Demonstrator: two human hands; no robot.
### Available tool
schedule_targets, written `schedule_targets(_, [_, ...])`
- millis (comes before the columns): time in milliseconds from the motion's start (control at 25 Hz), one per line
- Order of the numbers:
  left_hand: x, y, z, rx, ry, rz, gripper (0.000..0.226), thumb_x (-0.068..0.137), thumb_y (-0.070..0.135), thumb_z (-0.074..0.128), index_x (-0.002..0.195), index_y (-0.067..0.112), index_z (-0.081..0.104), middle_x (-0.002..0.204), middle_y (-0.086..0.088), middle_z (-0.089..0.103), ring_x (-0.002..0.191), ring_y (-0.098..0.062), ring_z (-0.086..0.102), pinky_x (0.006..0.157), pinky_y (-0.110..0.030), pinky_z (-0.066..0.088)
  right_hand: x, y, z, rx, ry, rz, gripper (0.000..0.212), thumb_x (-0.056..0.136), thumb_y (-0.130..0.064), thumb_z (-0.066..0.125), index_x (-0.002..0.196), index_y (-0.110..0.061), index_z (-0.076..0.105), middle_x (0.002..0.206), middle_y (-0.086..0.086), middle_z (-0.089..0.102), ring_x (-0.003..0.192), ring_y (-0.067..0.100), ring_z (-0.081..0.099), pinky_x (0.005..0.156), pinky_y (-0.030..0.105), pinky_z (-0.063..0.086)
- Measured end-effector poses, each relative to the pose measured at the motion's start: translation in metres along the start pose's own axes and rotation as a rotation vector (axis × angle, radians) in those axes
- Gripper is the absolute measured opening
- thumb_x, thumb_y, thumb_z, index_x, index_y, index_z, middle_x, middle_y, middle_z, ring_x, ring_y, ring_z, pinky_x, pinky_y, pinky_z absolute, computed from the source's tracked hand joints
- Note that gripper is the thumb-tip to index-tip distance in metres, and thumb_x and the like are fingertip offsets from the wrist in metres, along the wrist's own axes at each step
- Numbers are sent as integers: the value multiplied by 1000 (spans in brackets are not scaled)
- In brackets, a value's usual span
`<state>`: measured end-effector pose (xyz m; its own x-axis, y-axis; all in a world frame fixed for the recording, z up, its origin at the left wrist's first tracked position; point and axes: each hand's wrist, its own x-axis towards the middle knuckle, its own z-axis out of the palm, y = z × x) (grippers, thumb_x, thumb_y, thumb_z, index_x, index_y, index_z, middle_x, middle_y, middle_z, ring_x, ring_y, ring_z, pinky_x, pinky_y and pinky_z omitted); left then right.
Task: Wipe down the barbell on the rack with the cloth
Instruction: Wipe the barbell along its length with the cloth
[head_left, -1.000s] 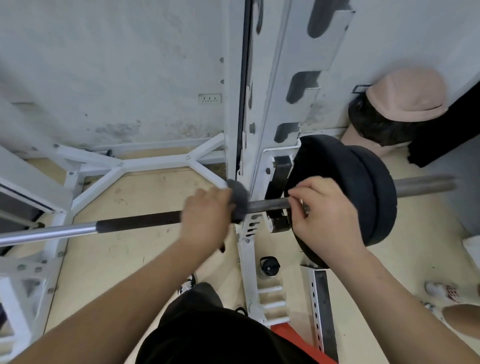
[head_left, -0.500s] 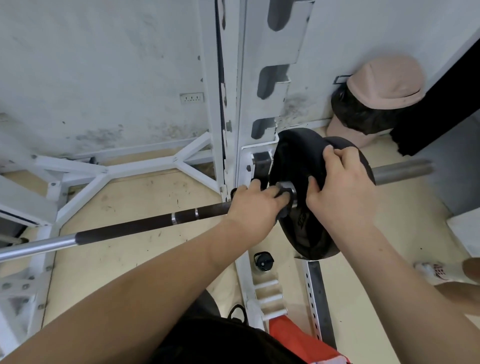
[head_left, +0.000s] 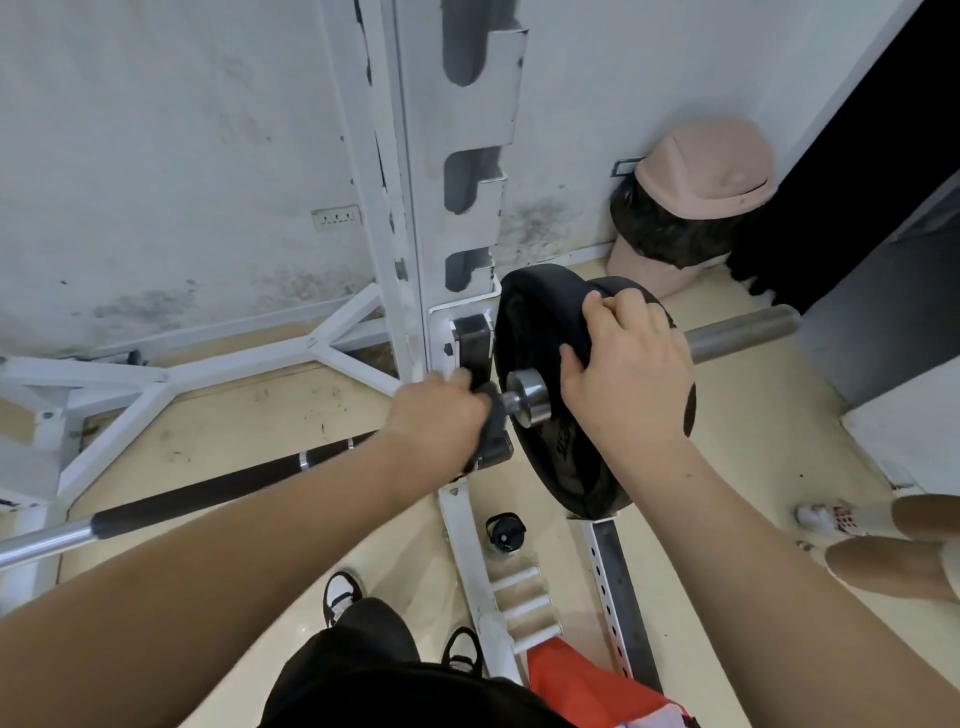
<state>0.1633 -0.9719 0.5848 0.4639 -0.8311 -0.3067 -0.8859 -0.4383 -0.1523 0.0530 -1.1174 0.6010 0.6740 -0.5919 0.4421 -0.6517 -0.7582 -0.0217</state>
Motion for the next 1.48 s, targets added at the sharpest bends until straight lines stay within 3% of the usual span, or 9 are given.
schedule_targets(120, [-10, -14, 1, 132, 1, -23, 32, 94, 18, 63, 126, 17, 58, 118, -6, 55, 105, -30, 61, 63, -37, 36, 2, -5, 1, 22, -10, 24, 56, 80, -26, 80, 129, -5, 65, 109, 13, 63, 95, 35, 61, 73, 42, 45])
schedule_targets(320, [6, 15, 4, 45, 116, 120, 39, 96, 20, 58, 135, 16, 54, 123, -4, 55, 108, -29, 53, 62, -35, 35, 3, -5, 3, 25, 2, 16, 57, 80, -26, 80, 130, -5, 64, 110, 14, 62, 94, 36, 61, 72, 42, 45])
schedule_targets(560, [-4, -7, 0, 117, 0, 65, 26, 93, 15, 64, 120, 16, 62, 116, -3, 55, 88, -28, 64, 47, -31, 19, 4, -6, 5, 29, 5, 37, 56, 81, -25, 79, 131, -5, 63, 111, 14, 62, 93, 36, 61, 71, 41, 42])
schedule_targets(760, [10, 17, 3, 60, 107, 148, 42, 97, 23, 60, 138, 14, 54, 129, -6, 53, 106, -31, 56, 60, -35, 34, 7, -7, 8, 30, -4, 33, 56, 81, -25, 78, 131, -5, 63, 111, 14, 62, 93, 36, 60, 71, 42, 41])
schedule_targets(960, [8, -4, 3, 58, 33, 53, 31, 94, 16, 65, 125, 15, 60, 119, -6, 53, 100, -30, 63, 64, -36, 37, 10, -9, 8, 30, -6, 46, 56, 81, -24, 79, 131, -6, 63, 111, 14, 62, 93, 36, 61, 71, 42, 43])
schedule_targets(1120, [8, 15, -1, -17, 115, 103, 36, 96, 17, 56, 131, 13, 56, 126, -7, 53, 104, -31, 59, 64, -35, 36, 12, -11, 10, 66, 7, 32, 55, 78, -20, 81, 129, -4, 64, 109, 14, 62, 90, 36, 61, 65, 38, 42])
schedule_targets(1280, [-20, -22, 16, 10, 34, 28, 31, 95, 16, 61, 126, 19, 57, 120, -3, 50, 102, -30, 60, 63, -36, 36, 11, -10, 10, 66, 1, 34, 53, 81, -21, 79, 129, -6, 63, 112, 13, 61, 91, 34, 60, 63, 37, 41])
schedule_targets(1400, [-10, -10, 6, -23, 63, 10, 29, 93, 13, 61, 122, 17, 63, 116, -4, 53, 99, -31, 62, 63, -37, 38, 11, -14, 8, 54, -28, 37, 53, 83, -22, 78, 130, -5, 61, 113, 14, 61, 95, 34, 59, 67, 40, 44])
schedule_targets(1480, [-5, 7, 7, -69, 112, 35, 36, 95, 12, 58, 130, 15, 58, 122, -6, 52, 104, -31, 58, 63, -38, 38, 10, -16, 5, 11, -61, 37, 57, 84, -23, 76, 134, -3, 59, 118, 16, 60, 106, 37, 58, 79, 46, 48])
